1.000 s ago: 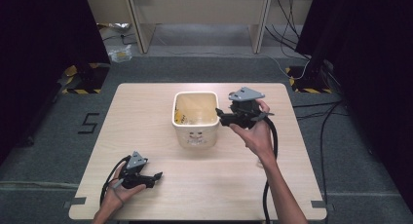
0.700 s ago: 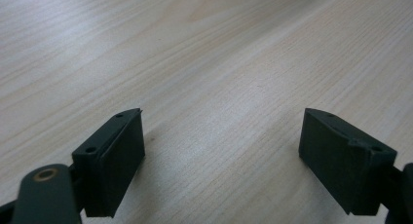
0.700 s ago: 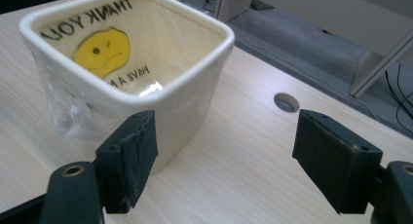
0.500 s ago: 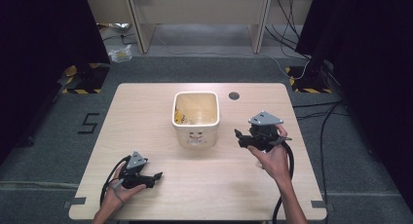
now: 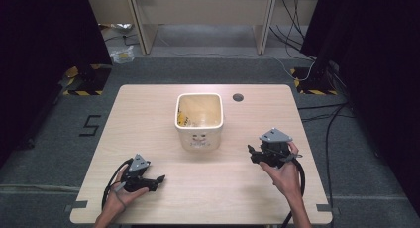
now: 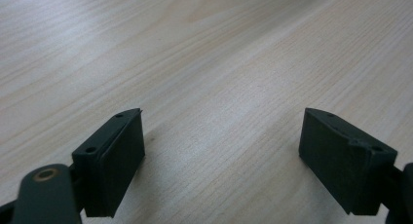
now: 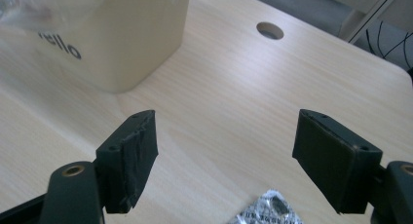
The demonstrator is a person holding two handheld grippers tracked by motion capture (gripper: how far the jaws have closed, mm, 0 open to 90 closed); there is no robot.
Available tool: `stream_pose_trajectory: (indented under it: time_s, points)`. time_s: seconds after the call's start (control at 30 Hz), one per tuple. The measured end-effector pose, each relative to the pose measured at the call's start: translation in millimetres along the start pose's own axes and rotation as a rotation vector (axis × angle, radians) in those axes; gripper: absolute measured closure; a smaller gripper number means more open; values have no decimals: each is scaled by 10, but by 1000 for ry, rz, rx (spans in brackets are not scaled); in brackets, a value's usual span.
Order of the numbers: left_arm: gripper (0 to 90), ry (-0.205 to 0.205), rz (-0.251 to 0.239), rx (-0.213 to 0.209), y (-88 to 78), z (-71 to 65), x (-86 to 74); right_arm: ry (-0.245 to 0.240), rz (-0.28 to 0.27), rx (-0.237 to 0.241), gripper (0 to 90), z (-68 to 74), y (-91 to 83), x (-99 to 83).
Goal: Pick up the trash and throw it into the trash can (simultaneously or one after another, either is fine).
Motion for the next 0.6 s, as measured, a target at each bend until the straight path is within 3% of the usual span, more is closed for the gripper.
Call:
stream_pose_trajectory:
  time_s: [0.37, 0.47, 0.6]
  points:
    - [158, 0, 0, 0, 0, 0, 0, 13, 62, -13, 245, -67, 40, -293]
    - [158, 0, 0, 0, 0, 0, 0, 25, 84, 3, 244, -96, 66, -387]
    - [158, 0, 0, 0, 0, 0, 0, 14, 113, -17, 239, -105, 113, -493]
Point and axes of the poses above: each handheld gripper's, and its own axes: y roughly forward along the jaws, x roughly out of its top, z roughly to its left, the point moved 1 cm from there along y, roughly forward along the jaws, and after that the axes turned 8 degrees about y, right-handed, at the moved point
